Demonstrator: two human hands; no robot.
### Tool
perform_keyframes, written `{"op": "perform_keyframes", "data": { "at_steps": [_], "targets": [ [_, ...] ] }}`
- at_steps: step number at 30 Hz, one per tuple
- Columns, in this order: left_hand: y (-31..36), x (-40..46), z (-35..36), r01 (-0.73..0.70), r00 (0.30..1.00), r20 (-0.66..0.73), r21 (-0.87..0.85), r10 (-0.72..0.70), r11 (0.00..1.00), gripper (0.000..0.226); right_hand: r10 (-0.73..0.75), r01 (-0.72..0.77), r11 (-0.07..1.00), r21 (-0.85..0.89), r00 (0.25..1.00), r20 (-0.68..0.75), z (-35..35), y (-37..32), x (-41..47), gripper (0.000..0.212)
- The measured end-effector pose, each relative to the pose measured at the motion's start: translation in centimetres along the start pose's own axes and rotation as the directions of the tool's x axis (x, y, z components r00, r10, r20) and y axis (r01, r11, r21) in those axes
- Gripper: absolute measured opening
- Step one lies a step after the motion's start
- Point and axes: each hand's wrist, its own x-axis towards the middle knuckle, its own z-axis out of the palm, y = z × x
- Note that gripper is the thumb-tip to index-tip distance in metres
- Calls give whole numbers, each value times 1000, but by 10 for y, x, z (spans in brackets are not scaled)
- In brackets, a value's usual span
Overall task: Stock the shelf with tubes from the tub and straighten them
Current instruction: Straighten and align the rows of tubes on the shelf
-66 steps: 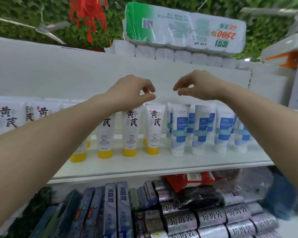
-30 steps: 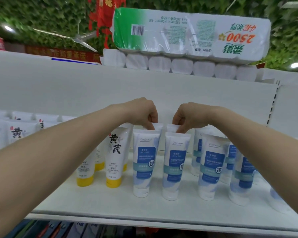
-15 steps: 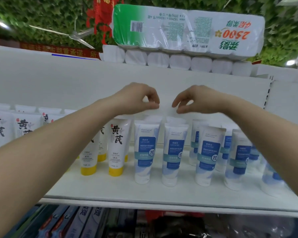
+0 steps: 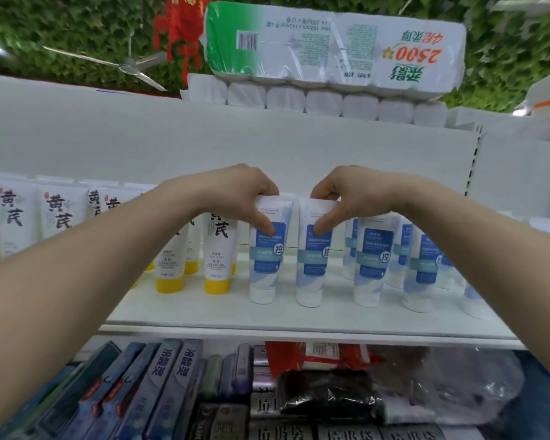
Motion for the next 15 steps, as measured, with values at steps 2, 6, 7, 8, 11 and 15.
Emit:
{"op": "perform_keyframes", "data": {
  "at_steps": [2,6,7,8,11,15],
  "targets": [
    [-1,2,1,-2,1000,-16,-10,2,1000,26,16,-16,1000,-10,1000,10,-1,3,0,42],
    [-2,9,7,-10,1000,-28,-51,8,999,27,42,-41,998,-50,999,14,-1,9,3,45],
    [-2,10,8,-8,1000,-27,-61,7,998,27,41,-41,997,-61,999,7,-1,11,3,48],
    [-2,12,9,-6,1000,-25,-70,5,998,27,40,-39,997,-66,999,5,-1,12,4,49],
    [-1,16,10,-8,1000,-20,-82,7,997,27,43,-42,997,-61,999,13,-1,15,6,46],
    [-4,18,12,-10,1000,-16,-89,8,996,29,45,-44,998,-49,999,20,0,15,8,37]
  ]
}}
